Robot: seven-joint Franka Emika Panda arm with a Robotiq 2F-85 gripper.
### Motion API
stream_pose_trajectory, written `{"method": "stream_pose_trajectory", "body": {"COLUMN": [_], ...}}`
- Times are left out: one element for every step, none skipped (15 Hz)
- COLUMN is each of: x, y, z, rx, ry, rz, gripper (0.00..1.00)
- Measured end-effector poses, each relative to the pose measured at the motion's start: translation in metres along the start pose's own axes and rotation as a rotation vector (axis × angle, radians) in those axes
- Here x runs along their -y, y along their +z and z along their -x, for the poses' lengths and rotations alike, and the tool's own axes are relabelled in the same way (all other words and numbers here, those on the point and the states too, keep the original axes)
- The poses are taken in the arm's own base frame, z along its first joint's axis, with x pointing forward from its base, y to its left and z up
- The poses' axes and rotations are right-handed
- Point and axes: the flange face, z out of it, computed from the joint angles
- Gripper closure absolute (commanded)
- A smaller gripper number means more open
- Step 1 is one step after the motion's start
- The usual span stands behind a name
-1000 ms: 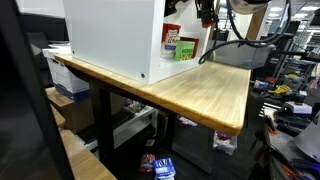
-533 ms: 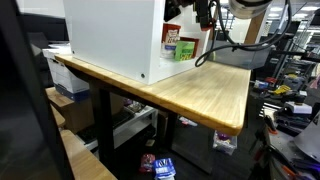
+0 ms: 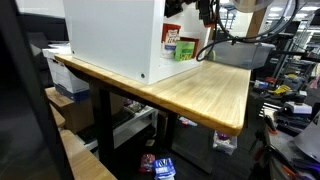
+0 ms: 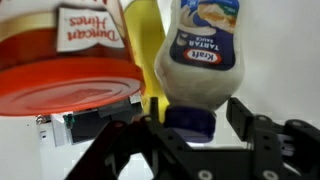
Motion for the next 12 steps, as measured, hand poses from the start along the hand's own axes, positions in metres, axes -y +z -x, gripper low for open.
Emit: {"method": "stream_pose_trajectory", "body": {"x": [-0.001, 0.001, 0.005, 0.011, 0.016, 0.021, 0.023, 0.023, 0.023, 0.022, 0.022, 0.022], "y": [-0.001, -0.001, -0.003, -0.005, -0.007, -0.009, -0.011, -0.012, -0.013, -0.013, -0.015, -0.016], "z": [0.001, 0.001, 0.002, 0.002, 0.002, 0.002, 0.002, 0.001, 0.0, -0.001, -0.002, -0.002], "rx": [0.001, 0.001, -0.001, 0.0, 0.002, 0.005, 0.01, 0.019, 0.025, 0.034, 0.045, 0.051], "ry": [-0.004, -0.006, -0.011, -0.019, -0.024, -0.029, -0.037, -0.049, -0.056, -0.061, -0.066, -0.07], "rz": [0.004, 0.002, -0.003, -0.014, -0.023, -0.033, -0.039, -0.042, -0.044, -0.046, -0.05, -0.052], "gripper": [0.62, 0.66, 0.7, 0.73, 0.76, 0.8, 0.81, 0.81, 0.81, 0.81, 0.81, 0.81]}}
